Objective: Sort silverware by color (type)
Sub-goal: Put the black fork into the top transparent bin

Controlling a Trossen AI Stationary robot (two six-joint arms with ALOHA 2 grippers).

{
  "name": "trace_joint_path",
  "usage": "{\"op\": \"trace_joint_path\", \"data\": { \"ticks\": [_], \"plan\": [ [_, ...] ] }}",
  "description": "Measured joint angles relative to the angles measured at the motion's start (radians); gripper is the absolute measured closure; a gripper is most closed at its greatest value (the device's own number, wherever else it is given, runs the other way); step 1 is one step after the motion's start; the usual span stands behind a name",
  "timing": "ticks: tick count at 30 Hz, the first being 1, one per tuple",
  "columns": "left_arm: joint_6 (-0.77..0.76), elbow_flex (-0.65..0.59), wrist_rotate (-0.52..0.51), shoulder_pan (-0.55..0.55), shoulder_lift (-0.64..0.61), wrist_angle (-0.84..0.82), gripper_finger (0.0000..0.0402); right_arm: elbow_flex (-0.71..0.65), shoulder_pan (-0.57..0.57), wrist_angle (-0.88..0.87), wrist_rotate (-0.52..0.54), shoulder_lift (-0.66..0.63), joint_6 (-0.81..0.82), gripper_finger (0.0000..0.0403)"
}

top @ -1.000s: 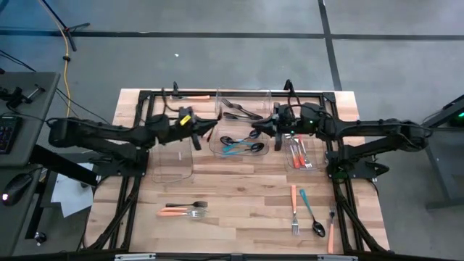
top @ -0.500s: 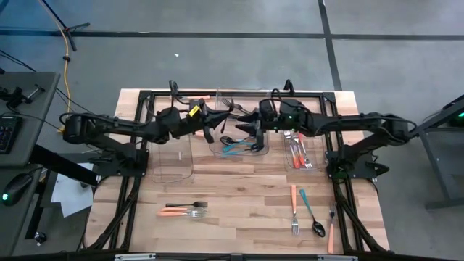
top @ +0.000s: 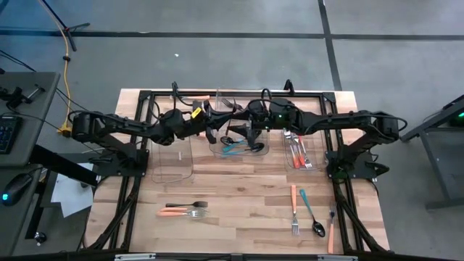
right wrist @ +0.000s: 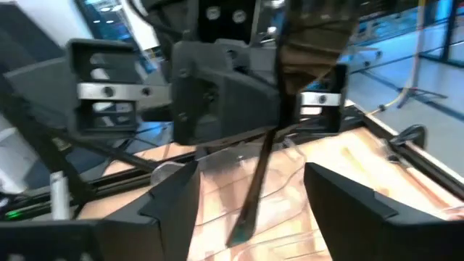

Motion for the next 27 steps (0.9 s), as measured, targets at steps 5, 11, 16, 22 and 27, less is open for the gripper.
{"op": "trace_joint_path", "data": {
  "ticks": [5,11,16,22,27],
  "plan": [
    [0.000,0.000,0.001,0.000,0.000,-0.002,0.0401,0.000,0.000,0.011,0.048,0.000,-0.003,0.0227],
    [0.010,0.000,0.001,0.000,0.000,-0.001,0.0401,0.000,0.001,0.015,0.041,0.000,0.005,0.0292],
    [0.011,0.000,0.001,0.000,0.000,-0.002,0.0401,0.000,0.000,0.015,0.039,0.000,0.011,0.0332],
    [0.042,0.000,0.002,0.000,0.000,-0.007,0.0385,-0.001,0.000,0.014,0.039,0.000,0.025,0.0396],
    [0.061,0.000,0.002,0.000,0.000,-0.020,0.0351,-0.002,0.000,0.015,0.040,0.000,0.024,0.0397]
  ]
}}
